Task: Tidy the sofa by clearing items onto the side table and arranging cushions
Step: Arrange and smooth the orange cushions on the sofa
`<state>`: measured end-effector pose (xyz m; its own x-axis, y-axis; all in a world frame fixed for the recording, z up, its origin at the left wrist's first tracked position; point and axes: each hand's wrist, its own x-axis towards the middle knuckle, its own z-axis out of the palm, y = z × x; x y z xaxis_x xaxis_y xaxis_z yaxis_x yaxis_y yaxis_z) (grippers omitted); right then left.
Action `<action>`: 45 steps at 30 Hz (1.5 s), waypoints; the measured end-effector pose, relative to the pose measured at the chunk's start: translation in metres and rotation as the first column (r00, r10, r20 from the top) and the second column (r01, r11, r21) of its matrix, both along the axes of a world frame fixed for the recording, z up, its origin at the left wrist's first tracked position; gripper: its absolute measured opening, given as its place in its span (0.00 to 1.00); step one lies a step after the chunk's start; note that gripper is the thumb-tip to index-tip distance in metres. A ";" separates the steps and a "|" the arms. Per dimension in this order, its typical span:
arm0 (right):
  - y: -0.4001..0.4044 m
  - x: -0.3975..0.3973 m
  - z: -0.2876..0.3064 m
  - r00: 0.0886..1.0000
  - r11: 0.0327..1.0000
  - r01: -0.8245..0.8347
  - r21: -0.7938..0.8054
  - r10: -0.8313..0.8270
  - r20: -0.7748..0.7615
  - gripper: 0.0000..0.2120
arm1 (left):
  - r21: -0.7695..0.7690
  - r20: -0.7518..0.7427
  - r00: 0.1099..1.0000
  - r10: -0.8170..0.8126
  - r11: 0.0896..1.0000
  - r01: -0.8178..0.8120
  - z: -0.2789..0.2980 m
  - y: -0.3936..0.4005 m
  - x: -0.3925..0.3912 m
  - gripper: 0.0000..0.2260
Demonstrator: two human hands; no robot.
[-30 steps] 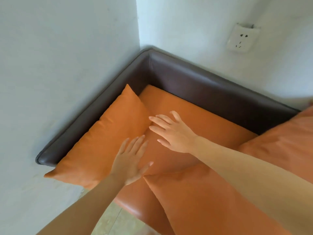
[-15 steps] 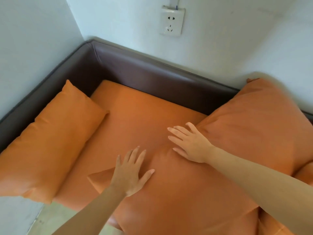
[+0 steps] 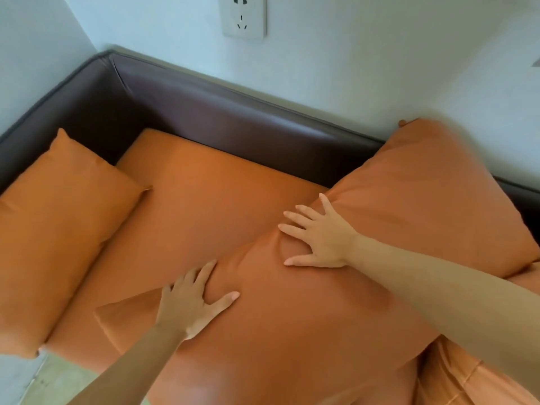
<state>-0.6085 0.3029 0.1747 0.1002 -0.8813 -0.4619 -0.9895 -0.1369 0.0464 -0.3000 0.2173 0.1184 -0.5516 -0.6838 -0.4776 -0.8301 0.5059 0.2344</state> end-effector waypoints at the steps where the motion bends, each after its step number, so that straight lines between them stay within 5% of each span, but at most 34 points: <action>1: -0.002 -0.003 -0.002 1.000 1.000 0.001 0.030 0.000 -0.015 0.42 | 0.003 -0.002 1.000 0.005 1.000 -0.005 -0.001 0.000 0.000 0.50; 13: 0.022 -0.002 -0.037 0.998 0.997 -0.056 -0.043 0.055 -0.041 0.36 | -0.089 -0.006 1.000 0.008 0.996 -0.009 -0.001 0.013 -0.007 0.49; 20: 0.027 0.004 -0.058 0.996 0.893 -0.092 -0.441 0.078 -0.050 0.27 | -0.226 -0.026 0.997 -0.071 0.972 0.063 -0.005 0.020 -0.007 0.32; 28: 0.022 0.005 -0.047 0.998 0.695 -0.065 -0.716 0.058 -0.035 0.21 | -0.387 -0.243 0.958 -0.151 0.921 0.047 0.008 0.021 -0.009 0.30; 37: 0.007 0.001 0.024 0.998 0.501 0.029 -0.865 -0.056 0.001 0.20 | -0.681 -0.357 0.871 -0.337 0.732 0.004 0.083 -0.041 -0.027 0.30; 45: -0.041 0.021 0.032 0.972 0.516 0.190 -0.835 -0.218 0.086 0.25 | -0.716 -0.206 0.754 -0.624 0.621 0.318 0.113 -0.169 -0.053 0.29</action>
